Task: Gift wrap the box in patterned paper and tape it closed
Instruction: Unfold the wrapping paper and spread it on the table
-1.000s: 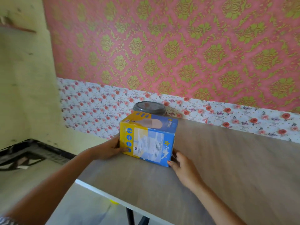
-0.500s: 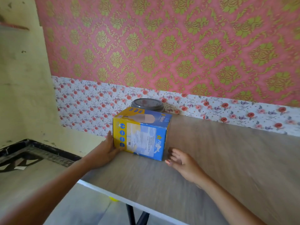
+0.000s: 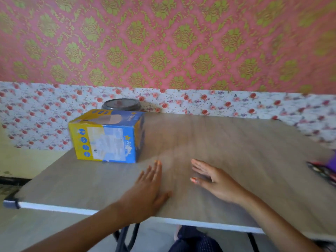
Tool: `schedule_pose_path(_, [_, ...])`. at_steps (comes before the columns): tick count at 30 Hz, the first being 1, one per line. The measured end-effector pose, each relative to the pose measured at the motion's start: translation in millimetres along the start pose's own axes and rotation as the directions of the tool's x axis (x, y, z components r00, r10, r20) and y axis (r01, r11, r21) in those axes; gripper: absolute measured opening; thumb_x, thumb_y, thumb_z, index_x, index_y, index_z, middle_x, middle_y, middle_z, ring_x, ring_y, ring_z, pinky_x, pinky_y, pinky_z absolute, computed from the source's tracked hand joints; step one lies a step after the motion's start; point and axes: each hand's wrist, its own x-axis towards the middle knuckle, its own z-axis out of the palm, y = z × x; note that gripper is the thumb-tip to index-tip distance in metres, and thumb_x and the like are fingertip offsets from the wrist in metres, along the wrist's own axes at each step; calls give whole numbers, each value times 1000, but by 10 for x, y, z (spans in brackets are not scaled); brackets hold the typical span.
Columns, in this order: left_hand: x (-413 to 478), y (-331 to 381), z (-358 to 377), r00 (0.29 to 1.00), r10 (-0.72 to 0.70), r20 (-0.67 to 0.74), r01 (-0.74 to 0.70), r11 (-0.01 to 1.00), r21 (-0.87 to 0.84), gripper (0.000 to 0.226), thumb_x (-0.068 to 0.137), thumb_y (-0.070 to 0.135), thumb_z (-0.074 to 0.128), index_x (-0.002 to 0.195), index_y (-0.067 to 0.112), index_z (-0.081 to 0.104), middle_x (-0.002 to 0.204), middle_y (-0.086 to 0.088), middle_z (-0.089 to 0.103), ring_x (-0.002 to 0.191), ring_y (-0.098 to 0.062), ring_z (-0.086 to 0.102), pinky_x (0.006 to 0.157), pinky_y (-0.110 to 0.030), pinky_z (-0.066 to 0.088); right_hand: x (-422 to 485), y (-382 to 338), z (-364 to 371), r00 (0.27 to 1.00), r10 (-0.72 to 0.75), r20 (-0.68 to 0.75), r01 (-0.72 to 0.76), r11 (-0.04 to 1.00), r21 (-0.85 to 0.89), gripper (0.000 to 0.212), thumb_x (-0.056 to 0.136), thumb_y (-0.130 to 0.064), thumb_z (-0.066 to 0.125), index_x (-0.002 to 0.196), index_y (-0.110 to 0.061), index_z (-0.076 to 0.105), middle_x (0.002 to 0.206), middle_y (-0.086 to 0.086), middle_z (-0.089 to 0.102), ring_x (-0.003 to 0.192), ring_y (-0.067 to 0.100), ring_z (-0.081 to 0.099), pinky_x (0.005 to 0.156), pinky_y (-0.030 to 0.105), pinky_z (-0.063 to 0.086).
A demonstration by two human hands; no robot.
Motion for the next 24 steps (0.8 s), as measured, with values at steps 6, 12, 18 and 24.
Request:
schedule_pose_path(6, [582,923,191,963,268,17,-266,962,-55,80,98,44,35,147,10,-18,157,-7,-16,146,-16,-1,113,-21,-4,-562,295,-513,985,73,-154,-76,997,-15,63,89,-19,60,144,-11,31,145,1,41,126,2,45,108,23,35])
schedule_pose_path(12, [954,1802,486,885,461,66,-455,886,-92,81,98,41,37,146,9,-19,157,-9,-14,146,-20,-1,115,-26,-1,-1130,569,-1082,931,105,-349,-162,977,-138,56,89,-20,61,140,-11,39,141,0,47,122,6,49,104,21,39])
schedule_pose_path(18, [1177,2501,685,758,649,62,-644,760,-88,74,99,35,39,148,8,-10,158,-10,-10,146,-16,-1,118,-29,4,-1616,722,-1515,787,0,-616,-228,929,-291,50,86,-22,65,133,-13,50,135,-2,53,124,7,48,103,10,31])
schedule_pose_path(24, [1565,3150,819,517,854,-59,-834,518,192,56,96,23,39,147,9,24,154,-12,24,141,-23,27,114,-27,11,-2038,871,-1893,397,-275,-876,-363,829,-425,42,84,-24,59,123,-7,59,131,8,57,126,18,48,103,19,34])
